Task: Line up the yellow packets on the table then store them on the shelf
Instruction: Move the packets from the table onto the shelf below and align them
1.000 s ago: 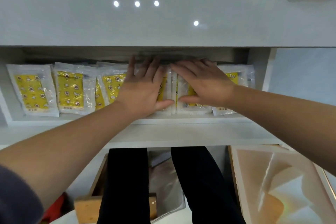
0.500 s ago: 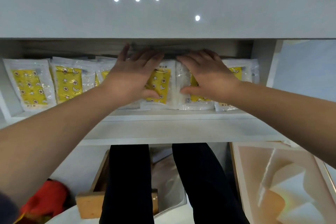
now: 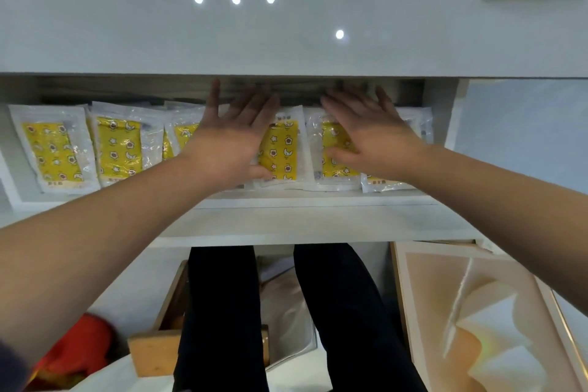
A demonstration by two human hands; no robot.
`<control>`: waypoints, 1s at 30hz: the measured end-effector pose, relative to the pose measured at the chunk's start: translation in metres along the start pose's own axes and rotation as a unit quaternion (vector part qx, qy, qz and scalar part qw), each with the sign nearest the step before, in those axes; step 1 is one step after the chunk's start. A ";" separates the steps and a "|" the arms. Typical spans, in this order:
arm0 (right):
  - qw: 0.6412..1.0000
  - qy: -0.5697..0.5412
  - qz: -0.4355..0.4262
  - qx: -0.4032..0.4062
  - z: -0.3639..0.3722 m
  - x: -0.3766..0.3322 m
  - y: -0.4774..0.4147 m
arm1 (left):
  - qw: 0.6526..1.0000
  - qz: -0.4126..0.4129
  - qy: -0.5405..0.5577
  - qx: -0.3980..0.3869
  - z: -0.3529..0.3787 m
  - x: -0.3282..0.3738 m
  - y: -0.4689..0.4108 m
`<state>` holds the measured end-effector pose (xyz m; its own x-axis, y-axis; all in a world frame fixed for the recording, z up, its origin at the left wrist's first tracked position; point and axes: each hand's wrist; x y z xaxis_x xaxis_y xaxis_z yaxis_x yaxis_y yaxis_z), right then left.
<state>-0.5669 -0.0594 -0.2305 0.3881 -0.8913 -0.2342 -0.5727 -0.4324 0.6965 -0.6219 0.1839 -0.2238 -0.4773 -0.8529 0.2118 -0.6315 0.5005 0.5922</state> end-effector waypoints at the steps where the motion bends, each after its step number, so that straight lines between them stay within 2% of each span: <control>1: 1.000 -0.020 0.008 0.010 -0.005 -0.002 0.006 | 1.000 -0.006 0.008 -0.006 -0.008 0.003 0.004; 4: 0.994 -0.087 0.045 0.054 -0.031 -0.009 0.033 | 0.999 -0.004 0.043 0.000 -0.048 0.017 0.017; 7: 0.989 -0.122 0.061 0.054 -0.063 -0.017 0.065 | 0.997 0.010 0.077 0.006 -0.094 0.033 0.032; 11: 0.977 -0.180 0.100 0.052 -0.107 -0.028 0.100 | 0.990 0.006 0.140 -0.028 -0.154 0.050 0.049; 15: 0.938 -0.258 0.189 0.136 -0.154 -0.016 0.113 | 0.980 -0.036 0.196 -0.016 -0.203 0.071 0.040; 20: 0.876 -0.288 0.320 0.216 -0.191 0.051 0.098 | 0.963 -0.093 0.248 0.045 -0.243 0.097 -0.022; 23: 0.863 -0.270 0.365 0.219 -0.204 0.093 0.072 | 0.955 -0.147 0.233 0.107 -0.262 0.103 -0.078; 25: 0.867 -0.255 0.374 0.207 -0.215 0.117 0.057 | 0.955 -0.168 0.202 0.137 -0.273 0.105 -0.118; 28: 0.889 -0.198 0.364 0.193 -0.226 0.141 0.039 | 0.961 -0.191 0.138 0.145 -0.281 0.104 -0.165; 30: 0.895 -0.200 0.355 0.182 -0.230 0.148 0.030 | 0.964 -0.206 0.093 0.138 -0.283 0.104 -0.181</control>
<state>-0.3607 -0.1734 -0.0880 -0.4153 -0.9048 -0.0946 -0.7978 0.3123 0.5157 -0.3844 -0.0376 -0.0893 -0.0503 -0.9869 0.1533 -0.8948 0.1128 0.4321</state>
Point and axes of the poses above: each hand's wrist, its own y-axis away from the middle knuckle, its own z-axis out of the palm, x = y × z, and after that the axes turned 9 degrees about z, right-handed
